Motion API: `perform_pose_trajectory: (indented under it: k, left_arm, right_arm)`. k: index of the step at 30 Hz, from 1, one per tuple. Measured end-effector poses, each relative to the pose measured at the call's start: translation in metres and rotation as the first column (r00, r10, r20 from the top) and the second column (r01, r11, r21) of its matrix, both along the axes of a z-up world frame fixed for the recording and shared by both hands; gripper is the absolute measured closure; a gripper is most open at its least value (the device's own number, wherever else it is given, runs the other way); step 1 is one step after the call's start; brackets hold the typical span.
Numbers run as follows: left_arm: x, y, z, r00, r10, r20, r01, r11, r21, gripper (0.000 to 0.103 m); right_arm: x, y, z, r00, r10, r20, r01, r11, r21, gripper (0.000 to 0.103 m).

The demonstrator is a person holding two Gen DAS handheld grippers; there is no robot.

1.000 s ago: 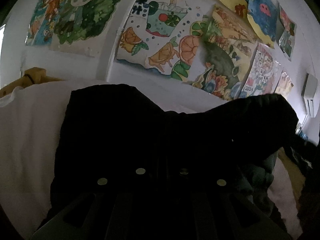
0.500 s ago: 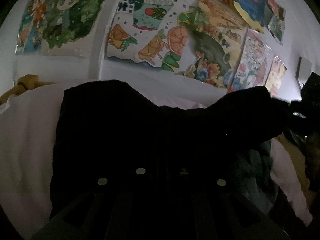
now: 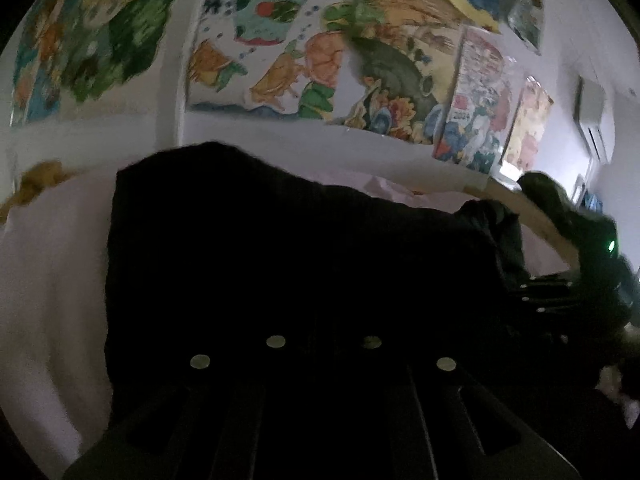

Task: Fold large clothes
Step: 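Release the jacket with both tools and pull them back above it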

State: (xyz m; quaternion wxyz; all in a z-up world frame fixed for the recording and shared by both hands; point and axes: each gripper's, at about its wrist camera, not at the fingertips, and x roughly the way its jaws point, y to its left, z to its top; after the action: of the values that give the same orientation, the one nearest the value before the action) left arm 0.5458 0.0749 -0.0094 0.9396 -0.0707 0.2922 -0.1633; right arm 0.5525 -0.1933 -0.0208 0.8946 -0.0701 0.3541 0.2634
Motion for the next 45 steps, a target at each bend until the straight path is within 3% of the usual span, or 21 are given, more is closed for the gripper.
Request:
perform_pose_trajectory:
  k: [3,5,6,7,12,16,18,21,25,29,33,37,45]
  left_arm:
    - [-0.017,0.012,0.01,1.0,0.002,0.011,-0.001,0.997,-0.071,0.092]
    - [-0.027,0.016,0.023,0.998,0.008,0.058,-0.003,0.996,-0.093,0.075]
    - [-0.03,0.016,0.03,0.996,0.013,0.091,-0.003,0.994,-0.11,0.061]
    - [-0.03,0.016,0.037,0.993,0.019,0.115,-0.005,0.993,-0.122,0.056]
    - [0.012,-0.01,0.073,0.984,0.087,0.153,-0.07,0.991,-0.112,0.056]
    - [0.054,-0.016,0.087,0.991,0.077,0.107,-0.057,0.982,-0.182,0.056]
    - [0.073,-0.022,0.081,0.999,0.037,0.026,-0.032,0.986,-0.165,0.056]
    - [0.081,-0.031,0.057,0.999,-0.003,-0.055,-0.001,0.997,-0.081,0.057]
    - [0.073,-0.032,0.026,0.997,-0.034,-0.072,0.033,0.999,-0.022,0.057]
    - [0.067,-0.033,0.011,0.997,-0.035,-0.065,0.04,0.996,0.078,0.057]
    - [0.066,-0.039,-0.006,0.997,-0.046,-0.061,0.055,0.986,0.157,0.056]
    - [0.072,-0.039,-0.031,0.996,-0.063,-0.066,0.074,0.981,0.18,0.056]
    - [0.09,-0.04,-0.068,0.996,-0.058,-0.064,0.069,0.979,0.191,0.056]
  right_arm:
    - [-0.003,-0.002,-0.002,1.0,-0.008,0.004,0.008,1.0,-0.017,0.099]
    - [-0.005,-0.002,-0.009,1.0,-0.011,-0.014,0.011,0.999,-0.038,0.099]
    - [-0.004,-0.002,-0.012,1.0,-0.019,-0.017,0.018,0.998,-0.053,0.099]
    - [-0.005,-0.001,-0.012,1.0,-0.023,-0.015,0.022,0.998,-0.055,0.099]
    - [-0.006,0.0,-0.003,0.999,-0.033,-0.007,0.033,0.999,-0.039,0.099]
    - [-0.009,-0.002,-0.005,0.999,-0.03,-0.013,0.029,0.999,-0.04,0.099]
    - [-0.015,-0.006,-0.005,0.999,-0.024,-0.022,0.024,0.999,-0.029,0.099]
    - [-0.032,-0.023,0.016,1.0,-0.007,-0.002,0.007,1.0,0.028,0.099]
    - [-0.038,-0.042,0.059,0.995,-0.027,0.097,0.012,0.987,0.16,0.099]
    - [-0.002,-0.028,0.069,0.992,-0.082,0.097,0.056,0.967,0.247,0.099]
    - [0.036,-0.002,0.043,0.994,-0.11,0.018,0.105,0.981,0.163,0.099]
    - [0.049,0.001,0.002,0.998,-0.065,-0.006,0.065,0.996,0.065,0.1]
    - [0.073,-0.003,-0.044,0.999,-0.033,-0.036,0.035,0.997,0.075,0.102]
